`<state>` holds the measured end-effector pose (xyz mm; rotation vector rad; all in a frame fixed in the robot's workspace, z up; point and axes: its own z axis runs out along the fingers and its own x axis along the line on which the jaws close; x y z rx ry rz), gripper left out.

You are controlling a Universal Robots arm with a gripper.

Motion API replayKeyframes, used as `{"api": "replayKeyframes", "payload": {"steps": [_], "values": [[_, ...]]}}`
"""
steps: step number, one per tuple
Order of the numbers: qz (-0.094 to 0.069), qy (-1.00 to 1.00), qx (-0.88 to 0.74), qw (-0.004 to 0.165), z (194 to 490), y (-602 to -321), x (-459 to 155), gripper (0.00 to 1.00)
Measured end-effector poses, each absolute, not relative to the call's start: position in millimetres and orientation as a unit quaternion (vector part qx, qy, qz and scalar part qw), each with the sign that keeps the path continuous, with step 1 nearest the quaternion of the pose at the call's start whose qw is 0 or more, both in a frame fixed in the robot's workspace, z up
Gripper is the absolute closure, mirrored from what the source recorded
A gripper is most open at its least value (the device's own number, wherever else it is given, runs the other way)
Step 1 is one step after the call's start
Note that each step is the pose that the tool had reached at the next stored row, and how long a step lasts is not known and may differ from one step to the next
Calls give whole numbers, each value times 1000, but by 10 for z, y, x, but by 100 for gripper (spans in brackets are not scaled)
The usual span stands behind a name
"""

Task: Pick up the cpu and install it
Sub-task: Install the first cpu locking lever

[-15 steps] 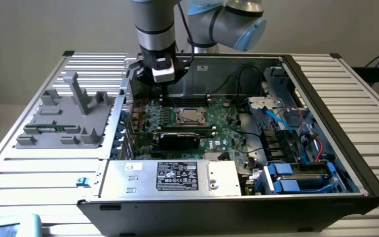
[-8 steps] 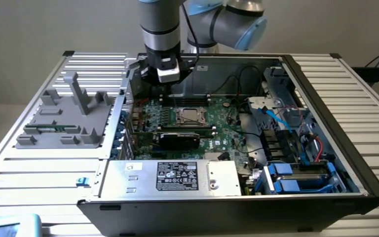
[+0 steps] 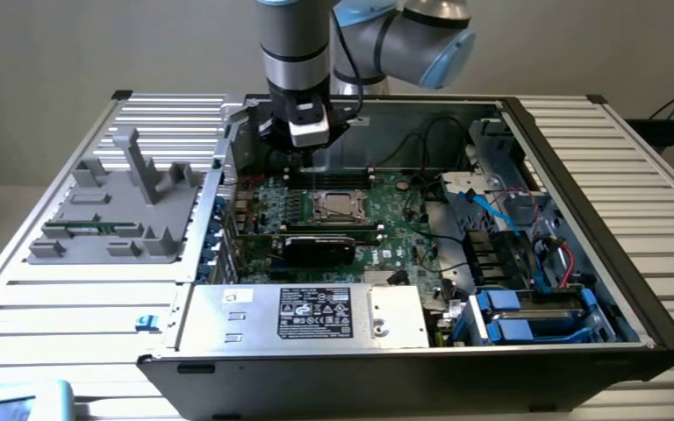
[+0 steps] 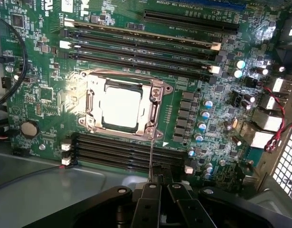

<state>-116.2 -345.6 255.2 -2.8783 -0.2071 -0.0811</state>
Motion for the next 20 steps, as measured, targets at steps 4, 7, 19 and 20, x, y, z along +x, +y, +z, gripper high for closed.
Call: {"api": "replayKeyframes", "payload": {"steps": [4,7,19,20], "values": [[-28,-67,-989,128,2551,-3455,-1120,89],[-29,-66,-989,128,2551,-3456,-1111,89],[-35,-22,-991,128,2542,-3456,-1111,89],[-36,-18,-991,128,2538,-3456,-1111,89]]}}
